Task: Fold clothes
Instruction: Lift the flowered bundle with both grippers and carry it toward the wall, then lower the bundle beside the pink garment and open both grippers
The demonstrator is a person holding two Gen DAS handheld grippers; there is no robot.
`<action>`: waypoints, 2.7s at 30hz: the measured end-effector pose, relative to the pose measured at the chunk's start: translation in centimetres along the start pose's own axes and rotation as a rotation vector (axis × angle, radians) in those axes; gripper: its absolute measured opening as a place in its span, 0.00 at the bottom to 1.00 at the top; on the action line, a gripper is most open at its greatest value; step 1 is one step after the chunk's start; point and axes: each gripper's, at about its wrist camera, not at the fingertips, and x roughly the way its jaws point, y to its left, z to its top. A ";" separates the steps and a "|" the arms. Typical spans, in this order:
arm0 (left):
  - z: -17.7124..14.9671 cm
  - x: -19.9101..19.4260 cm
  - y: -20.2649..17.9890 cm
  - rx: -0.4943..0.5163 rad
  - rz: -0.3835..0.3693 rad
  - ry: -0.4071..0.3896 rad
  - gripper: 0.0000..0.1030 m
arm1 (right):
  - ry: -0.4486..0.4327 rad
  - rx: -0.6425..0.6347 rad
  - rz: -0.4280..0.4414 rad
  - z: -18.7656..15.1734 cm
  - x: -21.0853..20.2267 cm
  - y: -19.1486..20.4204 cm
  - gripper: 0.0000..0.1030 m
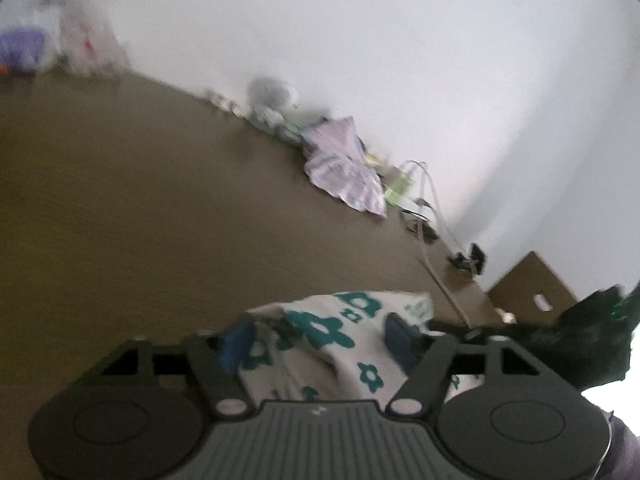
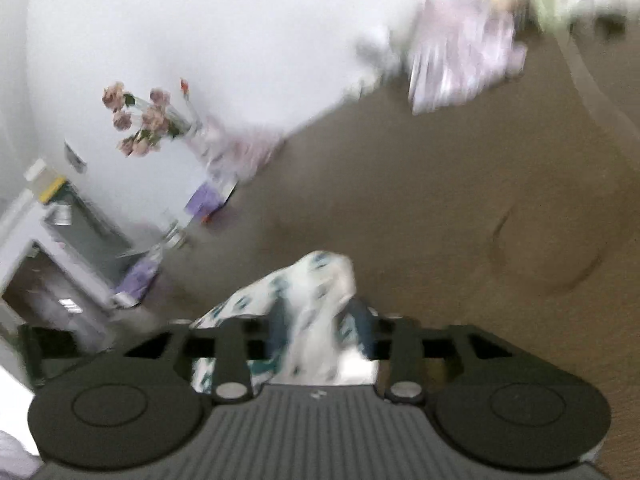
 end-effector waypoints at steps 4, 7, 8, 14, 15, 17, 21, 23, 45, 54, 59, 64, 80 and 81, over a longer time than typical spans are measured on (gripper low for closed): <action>-0.1 -1.3 -0.2 -0.168 -0.016 -0.040 0.89 | -0.035 -0.057 -0.049 -0.8 -0.7 1.0 0.71; -0.5 0.6 -1.4 -0.195 0.000 -0.030 0.66 | -0.010 -0.068 -0.071 -2.3 0.5 1.4 0.48; -0.8 1.2 -1.7 -0.174 0.029 -0.023 0.49 | -0.002 -0.072 -0.078 -2.8 0.9 1.6 0.15; -2.3 2.1 -2.2 -0.046 0.076 -0.029 0.53 | 0.004 -0.130 -0.095 -4.4 1.4 2.8 0.14; -2.3 1.9 -1.8 -0.042 0.065 -0.033 0.56 | 0.001 -0.149 -0.089 -4.3 1.3 3.2 0.17; -1.8 1.5 -1.8 -0.060 0.100 -0.056 0.73 | -0.003 -0.186 -0.079 -4.1 1.1 4.0 0.20; -1.2 0.8 -1.8 -0.088 0.116 -0.064 0.47 | -0.012 -0.260 -0.059 -3.7 0.6 5.6 0.31; -1.3 1.6 -1.4 -0.121 0.091 -0.029 0.30 | -0.016 -0.297 -0.048 -3.6 0.4 6.4 0.31; -2.4 0.0 -3.7 0.074 0.002 0.055 0.43 | 0.120 -0.411 0.023 -5.0 -1.5 6.0 0.33; 4.7 8.8 -4.8 0.133 -0.023 0.135 0.36 | 0.096 -0.315 -0.156 1.3 2.7 3.6 0.26; 8.5 13.8 -3.8 0.131 0.012 0.149 0.31 | 0.094 -0.266 -0.206 6.4 8.8 1.1 0.24; 13.2 18.1 -0.3 0.092 0.059 0.125 0.30 | 0.083 -0.283 -0.219 10.7 15.8 0.6 0.22; 25.3 35.7 6.1 0.050 0.070 0.015 0.30 | -0.041 -0.240 -0.299 22.6 31.0 -5.5 0.20; 25.6 36.5 6.1 0.048 0.067 0.013 0.30 | -0.044 -0.232 -0.303 23.2 31.3 -6.2 0.20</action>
